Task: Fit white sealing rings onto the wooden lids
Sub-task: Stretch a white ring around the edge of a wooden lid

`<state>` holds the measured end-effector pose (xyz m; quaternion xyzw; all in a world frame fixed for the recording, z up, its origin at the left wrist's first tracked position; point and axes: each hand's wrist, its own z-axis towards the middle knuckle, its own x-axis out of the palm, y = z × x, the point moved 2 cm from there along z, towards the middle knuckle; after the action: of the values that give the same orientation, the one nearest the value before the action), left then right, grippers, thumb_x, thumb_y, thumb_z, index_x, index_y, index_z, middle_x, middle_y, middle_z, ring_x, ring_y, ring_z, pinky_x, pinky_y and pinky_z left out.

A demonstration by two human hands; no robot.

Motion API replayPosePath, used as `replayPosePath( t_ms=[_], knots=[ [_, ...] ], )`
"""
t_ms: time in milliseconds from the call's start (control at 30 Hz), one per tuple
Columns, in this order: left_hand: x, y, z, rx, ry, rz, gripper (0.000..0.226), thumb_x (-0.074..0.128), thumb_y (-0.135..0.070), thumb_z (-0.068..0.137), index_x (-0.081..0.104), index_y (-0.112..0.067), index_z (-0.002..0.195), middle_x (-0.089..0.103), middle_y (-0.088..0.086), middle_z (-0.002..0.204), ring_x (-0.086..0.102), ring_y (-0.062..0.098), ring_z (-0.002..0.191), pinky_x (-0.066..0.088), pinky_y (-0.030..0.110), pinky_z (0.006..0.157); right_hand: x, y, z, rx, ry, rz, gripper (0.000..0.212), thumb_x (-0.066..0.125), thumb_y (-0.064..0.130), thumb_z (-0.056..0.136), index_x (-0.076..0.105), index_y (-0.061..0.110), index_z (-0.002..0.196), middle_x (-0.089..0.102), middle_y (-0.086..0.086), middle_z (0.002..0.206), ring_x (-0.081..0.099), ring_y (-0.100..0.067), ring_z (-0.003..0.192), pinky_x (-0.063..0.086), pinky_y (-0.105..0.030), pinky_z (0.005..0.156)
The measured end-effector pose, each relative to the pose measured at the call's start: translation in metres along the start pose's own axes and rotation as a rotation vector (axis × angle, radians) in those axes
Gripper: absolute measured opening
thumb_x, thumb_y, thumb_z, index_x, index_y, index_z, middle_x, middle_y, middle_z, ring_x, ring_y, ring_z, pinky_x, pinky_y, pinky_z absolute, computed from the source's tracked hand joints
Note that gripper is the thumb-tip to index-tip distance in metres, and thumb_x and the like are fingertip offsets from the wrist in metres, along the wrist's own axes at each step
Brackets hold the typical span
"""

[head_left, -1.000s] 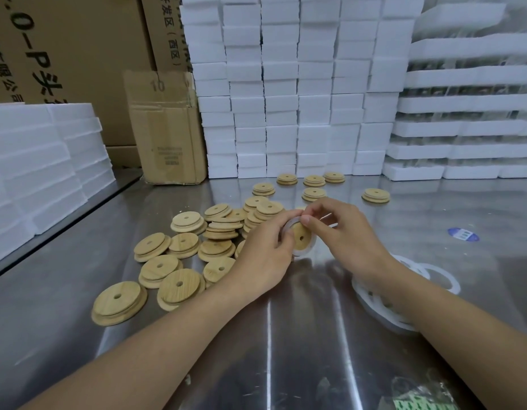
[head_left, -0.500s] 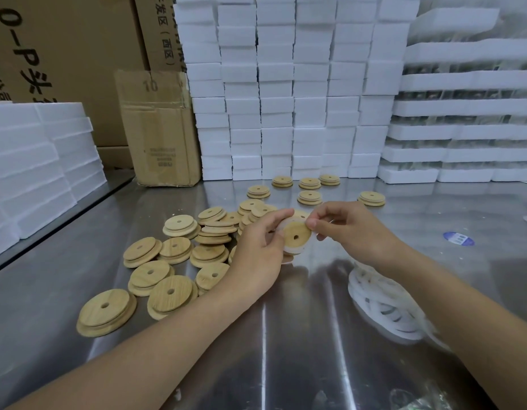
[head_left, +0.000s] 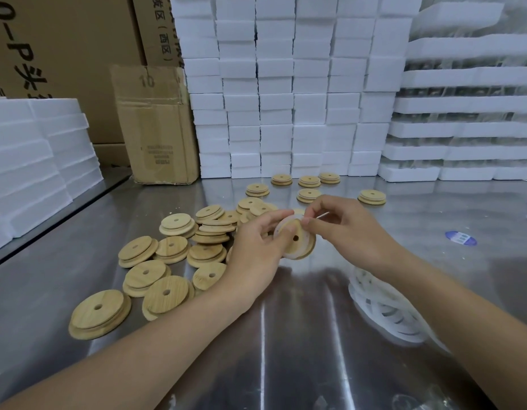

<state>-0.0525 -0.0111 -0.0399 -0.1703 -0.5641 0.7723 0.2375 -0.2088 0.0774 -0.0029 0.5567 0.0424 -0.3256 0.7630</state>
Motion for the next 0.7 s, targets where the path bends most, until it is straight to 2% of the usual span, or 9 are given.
replayPosePath(
  t_ms=[100, 167, 233, 300, 433, 500, 567, 633, 700],
  knots=[
    [0.001, -0.002, 0.0, -0.004, 0.004, -0.058, 0.022, 0.071, -0.014, 0.101, 0.077, -0.025, 0.12, 0.082, -0.006, 0.107, 0.079, 0.011, 0.095, 0.062, 0.027, 0.075, -0.008, 0.004, 0.0, 0.068, 0.027, -0.01, 0.012, 0.073, 0.019, 0.096, 0.072, 0.015, 0.085, 0.075, 0.0, 0.082, 0.064, -0.004, 0.073, 0.045, -0.023, 0.075],
    [0.002, -0.004, 0.001, 0.002, 0.001, -0.105, 0.024, 0.071, -0.009, 0.101, 0.077, -0.021, 0.12, 0.082, -0.005, 0.107, 0.079, 0.012, 0.096, 0.065, 0.03, 0.08, -0.016, 0.006, 0.002, 0.108, 0.033, -0.011, 0.011, 0.072, 0.018, 0.096, 0.073, 0.013, 0.087, 0.076, -0.015, 0.097, 0.062, -0.01, 0.08, 0.045, -0.036, 0.08],
    [0.003, -0.006, 0.001, 0.005, -0.016, -0.143, 0.025, 0.07, -0.006, 0.101, 0.077, -0.018, 0.121, 0.082, -0.002, 0.107, 0.079, 0.013, 0.098, 0.065, 0.032, 0.082, -0.022, 0.006, 0.003, 0.151, 0.026, -0.023, 0.01, 0.072, 0.02, 0.096, 0.075, 0.013, 0.09, 0.071, -0.024, 0.115, 0.054, -0.024, 0.087, 0.044, -0.046, 0.083],
    [0.003, -0.008, 0.001, 0.01, -0.034, -0.15, 0.025, 0.071, -0.006, 0.1, 0.077, -0.018, 0.121, 0.082, -0.002, 0.106, 0.079, 0.013, 0.097, 0.066, 0.033, 0.083, -0.024, 0.005, 0.002, 0.163, 0.042, -0.029, 0.011, 0.073, 0.025, 0.096, 0.077, 0.016, 0.091, 0.071, -0.023, 0.117, 0.055, -0.034, 0.092, 0.046, -0.044, 0.088],
    [-0.002, -0.009, -0.001, 0.004, -0.077, -0.181, 0.024, 0.069, -0.006, 0.101, 0.076, -0.018, 0.121, 0.08, 0.001, 0.11, 0.079, 0.016, 0.098, 0.066, 0.039, 0.084, -0.018, 0.004, -0.002, 0.143, 0.055, -0.047, 0.019, 0.075, 0.04, 0.095, 0.075, 0.021, 0.09, 0.077, -0.012, 0.103, 0.066, -0.032, 0.1, 0.053, -0.053, 0.101],
    [-0.006, -0.011, 0.0, 0.011, -0.096, -0.207, 0.023, 0.069, -0.007, 0.102, 0.075, -0.018, 0.122, 0.076, 0.003, 0.118, 0.079, 0.017, 0.1, 0.067, 0.039, 0.082, -0.015, 0.004, -0.003, 0.131, 0.089, -0.04, 0.024, 0.075, 0.045, 0.094, 0.074, 0.021, 0.091, 0.078, 0.0, 0.097, 0.069, -0.025, 0.102, 0.056, -0.048, 0.097],
    [-0.008, -0.012, 0.001, 0.014, -0.097, -0.217, 0.026, 0.069, -0.007, 0.102, 0.075, -0.019, 0.124, 0.074, 0.002, 0.12, 0.079, 0.017, 0.101, 0.067, 0.039, 0.081, -0.009, 0.006, -0.004, 0.093, 0.123, -0.018, 0.027, 0.077, 0.045, 0.092, 0.073, 0.018, 0.091, 0.078, 0.006, 0.094, 0.071, -0.013, 0.089, 0.056, -0.035, 0.083],
    [-0.007, -0.012, 0.0, 0.009, -0.075, -0.209, 0.029, 0.072, -0.007, 0.099, 0.075, -0.02, 0.124, 0.078, -0.005, 0.111, 0.079, 0.014, 0.097, 0.066, 0.032, 0.076, -0.003, 0.009, -0.004, 0.036, 0.09, 0.005, 0.024, 0.08, 0.039, 0.091, 0.07, 0.017, 0.089, 0.078, 0.005, 0.092, 0.071, -0.007, 0.079, 0.05, -0.019, 0.069],
    [-0.004, -0.01, -0.002, 0.002, -0.045, -0.171, 0.028, 0.077, -0.01, 0.096, 0.075, -0.022, 0.121, 0.081, -0.011, 0.102, 0.079, 0.012, 0.095, 0.065, 0.031, 0.078, 0.0, 0.009, -0.003, -0.013, 0.023, -0.008, 0.017, 0.08, 0.031, 0.093, 0.069, 0.019, 0.088, 0.076, 0.004, 0.092, 0.074, -0.011, 0.078, 0.05, -0.018, 0.067]
  ],
)
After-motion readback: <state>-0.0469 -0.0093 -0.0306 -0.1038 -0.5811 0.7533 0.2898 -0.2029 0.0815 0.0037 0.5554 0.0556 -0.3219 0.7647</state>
